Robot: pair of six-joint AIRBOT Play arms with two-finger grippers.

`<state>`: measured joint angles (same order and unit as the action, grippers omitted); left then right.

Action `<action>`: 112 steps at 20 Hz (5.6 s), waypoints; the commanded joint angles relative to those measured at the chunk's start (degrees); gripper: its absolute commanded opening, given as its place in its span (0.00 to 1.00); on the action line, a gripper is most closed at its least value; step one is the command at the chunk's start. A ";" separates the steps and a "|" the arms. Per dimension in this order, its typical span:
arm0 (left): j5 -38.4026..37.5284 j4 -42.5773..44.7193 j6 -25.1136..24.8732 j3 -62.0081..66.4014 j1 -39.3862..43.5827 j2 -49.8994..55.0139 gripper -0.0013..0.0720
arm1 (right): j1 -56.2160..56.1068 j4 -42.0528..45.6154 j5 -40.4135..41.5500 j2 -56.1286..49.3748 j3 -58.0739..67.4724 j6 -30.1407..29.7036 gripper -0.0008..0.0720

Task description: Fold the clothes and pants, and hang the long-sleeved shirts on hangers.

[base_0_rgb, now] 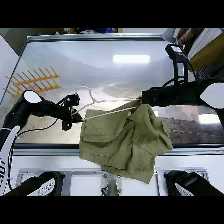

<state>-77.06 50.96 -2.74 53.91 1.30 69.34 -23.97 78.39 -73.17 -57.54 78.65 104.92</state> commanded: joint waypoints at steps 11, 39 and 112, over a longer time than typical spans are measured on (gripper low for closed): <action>-2.38 -0.09 -2.49 0.00 0.02 0.02 0.04 | -2.78 -11.13 6.99 -3.52 0.37 -8.74 0.03; -2.43 -2.75 -3.87 0.00 0.02 0.02 0.04 | -17.18 -8.96 12.46 -7.39 6.64 -5.90 0.03; -3.93 -2.51 -3.85 0.00 0.02 0.02 0.04 | 33.68 -64.15 -22.71 -15.72 -22.64 -109.72 0.86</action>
<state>-80.99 48.38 -6.59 53.91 1.30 69.34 13.10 15.25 -97.60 -71.35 56.12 -3.31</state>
